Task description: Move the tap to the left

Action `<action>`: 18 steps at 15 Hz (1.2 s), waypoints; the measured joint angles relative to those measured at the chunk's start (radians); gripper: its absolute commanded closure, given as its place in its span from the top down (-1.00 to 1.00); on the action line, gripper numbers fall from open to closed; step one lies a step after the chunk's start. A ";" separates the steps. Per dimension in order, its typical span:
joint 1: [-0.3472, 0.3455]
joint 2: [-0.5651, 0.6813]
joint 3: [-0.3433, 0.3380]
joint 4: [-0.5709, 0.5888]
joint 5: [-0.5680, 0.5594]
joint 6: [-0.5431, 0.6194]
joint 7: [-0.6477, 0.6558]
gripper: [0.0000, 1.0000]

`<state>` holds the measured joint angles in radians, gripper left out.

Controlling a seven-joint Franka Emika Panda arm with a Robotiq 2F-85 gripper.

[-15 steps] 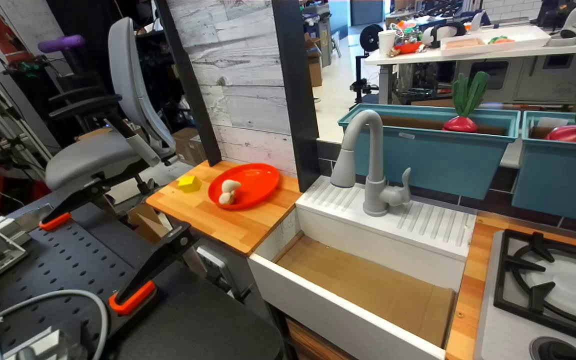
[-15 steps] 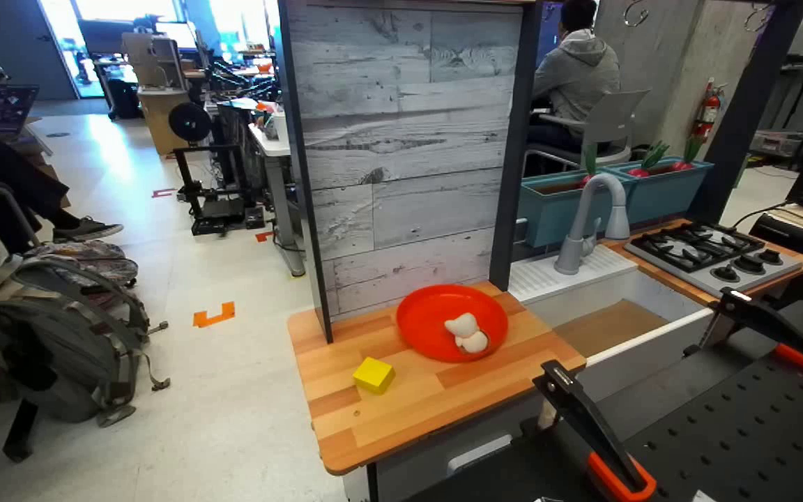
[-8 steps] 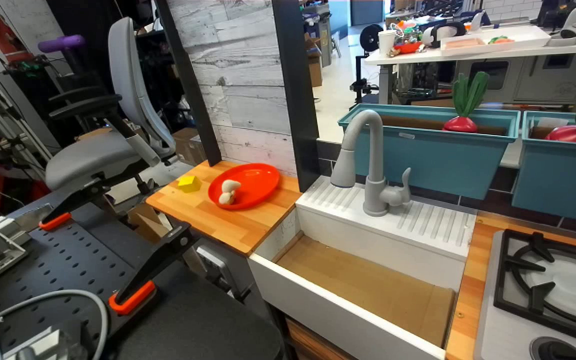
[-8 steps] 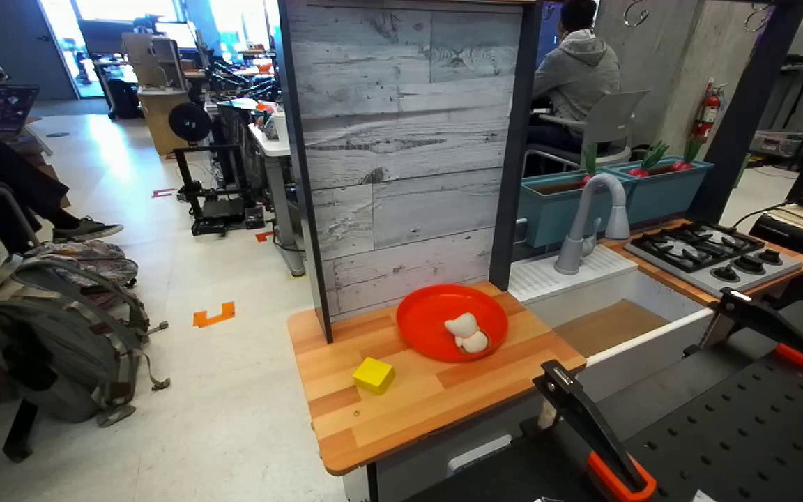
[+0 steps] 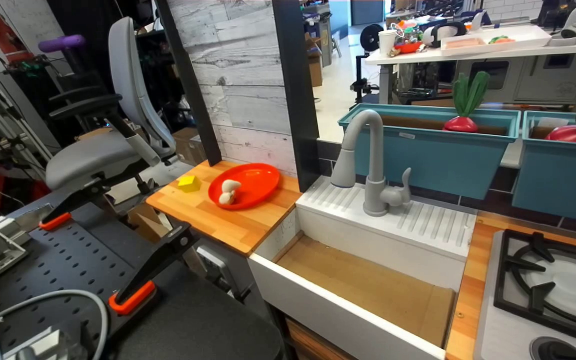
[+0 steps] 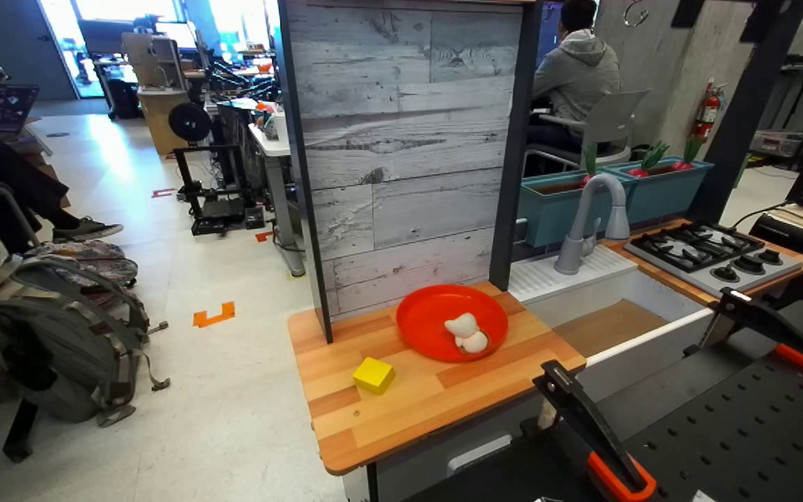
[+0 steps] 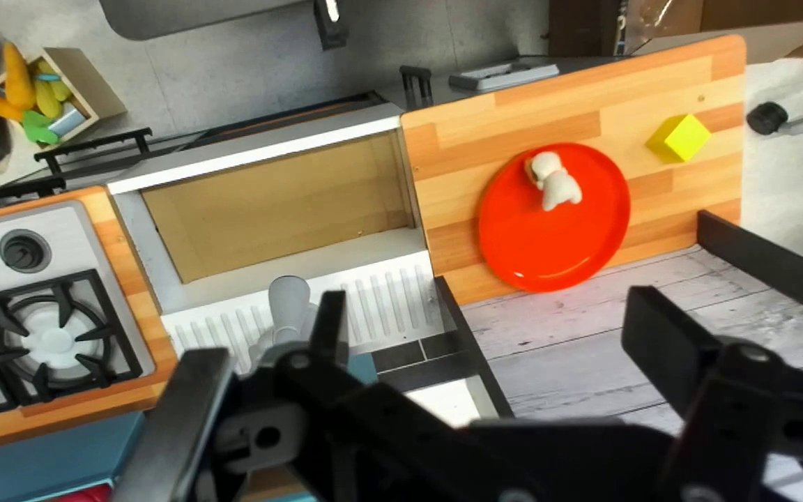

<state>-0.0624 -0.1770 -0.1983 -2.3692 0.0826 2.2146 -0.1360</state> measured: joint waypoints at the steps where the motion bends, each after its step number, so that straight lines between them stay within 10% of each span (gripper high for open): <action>1: -0.007 0.058 -0.005 0.023 0.009 0.030 -0.011 1.00; 18: -0.205 0.847 0.071 0.573 0.154 0.140 -0.097 1.00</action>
<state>-0.2672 0.6696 -0.1277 -1.7959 0.2365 2.3550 -0.2329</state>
